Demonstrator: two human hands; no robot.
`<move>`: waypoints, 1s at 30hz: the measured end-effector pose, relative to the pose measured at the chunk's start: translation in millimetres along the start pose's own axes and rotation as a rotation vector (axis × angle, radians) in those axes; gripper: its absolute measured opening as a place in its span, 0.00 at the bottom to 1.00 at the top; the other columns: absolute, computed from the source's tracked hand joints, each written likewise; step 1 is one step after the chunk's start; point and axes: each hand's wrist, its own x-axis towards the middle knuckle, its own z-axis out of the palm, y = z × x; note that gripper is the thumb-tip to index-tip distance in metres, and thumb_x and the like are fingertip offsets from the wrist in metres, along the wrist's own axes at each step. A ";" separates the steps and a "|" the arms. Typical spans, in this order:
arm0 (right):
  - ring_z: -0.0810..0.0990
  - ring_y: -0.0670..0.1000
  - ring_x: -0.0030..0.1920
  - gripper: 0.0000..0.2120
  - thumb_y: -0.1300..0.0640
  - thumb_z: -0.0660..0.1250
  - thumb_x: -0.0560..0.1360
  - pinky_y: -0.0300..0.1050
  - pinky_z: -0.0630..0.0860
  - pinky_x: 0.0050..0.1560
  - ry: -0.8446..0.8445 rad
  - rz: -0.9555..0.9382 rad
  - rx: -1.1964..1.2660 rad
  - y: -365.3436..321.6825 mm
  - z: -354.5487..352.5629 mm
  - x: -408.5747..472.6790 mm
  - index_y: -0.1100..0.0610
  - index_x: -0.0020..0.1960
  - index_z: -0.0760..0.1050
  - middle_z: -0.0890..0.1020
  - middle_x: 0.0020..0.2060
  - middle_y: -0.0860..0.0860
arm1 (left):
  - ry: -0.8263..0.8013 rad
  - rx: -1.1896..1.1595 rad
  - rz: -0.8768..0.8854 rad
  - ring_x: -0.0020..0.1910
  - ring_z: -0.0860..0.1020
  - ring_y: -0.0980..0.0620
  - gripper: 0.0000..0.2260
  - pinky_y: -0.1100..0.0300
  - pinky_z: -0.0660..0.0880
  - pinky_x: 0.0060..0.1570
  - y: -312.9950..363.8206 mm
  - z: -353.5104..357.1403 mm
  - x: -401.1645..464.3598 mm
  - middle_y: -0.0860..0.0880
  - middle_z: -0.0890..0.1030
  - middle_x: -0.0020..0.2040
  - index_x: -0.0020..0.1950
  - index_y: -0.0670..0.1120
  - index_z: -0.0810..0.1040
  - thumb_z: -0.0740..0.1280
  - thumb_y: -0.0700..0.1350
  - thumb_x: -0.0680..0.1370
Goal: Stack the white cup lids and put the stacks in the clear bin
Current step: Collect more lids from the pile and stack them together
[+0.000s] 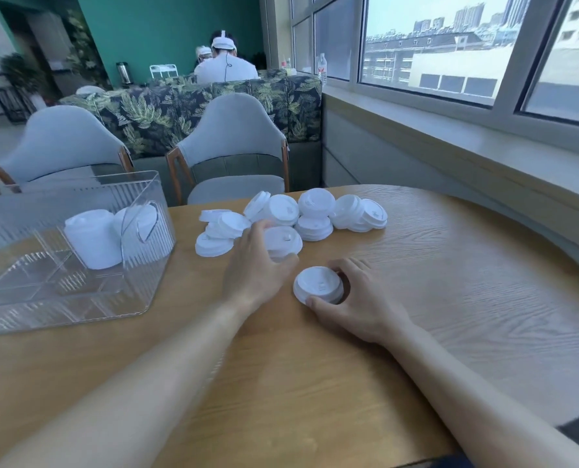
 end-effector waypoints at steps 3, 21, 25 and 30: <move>0.70 0.41 0.62 0.31 0.32 0.70 0.67 0.43 0.72 0.62 -0.016 0.002 -0.001 -6.3 1.1 -8.6 0.47 0.65 0.73 0.74 0.56 0.37 | -0.066 -0.065 -0.008 0.75 0.64 0.55 0.33 0.58 0.65 0.71 -27.3 -17.8 -24.9 0.54 0.68 0.76 0.78 0.50 0.63 0.73 0.51 0.76; 0.70 0.37 0.62 0.33 0.30 0.70 0.65 0.44 0.72 0.64 -0.049 -0.024 0.036 -24.3 7.3 -41.6 0.43 0.64 0.72 0.73 0.55 0.31 | -0.270 -0.015 -0.017 0.71 0.70 0.54 0.38 0.50 0.67 0.72 -68.1 -51.5 -61.7 0.63 0.74 0.70 0.73 0.63 0.64 0.67 0.62 0.63; 0.70 0.37 0.62 0.33 0.29 0.69 0.63 0.44 0.73 0.63 -0.050 -0.027 0.045 -24.7 6.4 -41.8 0.42 0.64 0.72 0.73 0.55 0.31 | -0.267 -0.004 0.012 0.72 0.69 0.53 0.40 0.48 0.66 0.73 -66.8 -50.9 -61.1 0.59 0.72 0.73 0.75 0.66 0.60 0.71 0.64 0.65; 0.68 0.41 0.65 0.36 0.28 0.66 0.63 0.47 0.71 0.66 -0.055 -0.034 -0.019 -27.1 4.7 -41.5 0.42 0.67 0.70 0.73 0.57 0.34 | -0.164 0.074 0.018 0.65 0.71 0.56 0.47 0.50 0.71 0.67 -65.3 -48.8 -60.8 0.59 0.72 0.62 0.77 0.62 0.62 0.71 0.75 0.62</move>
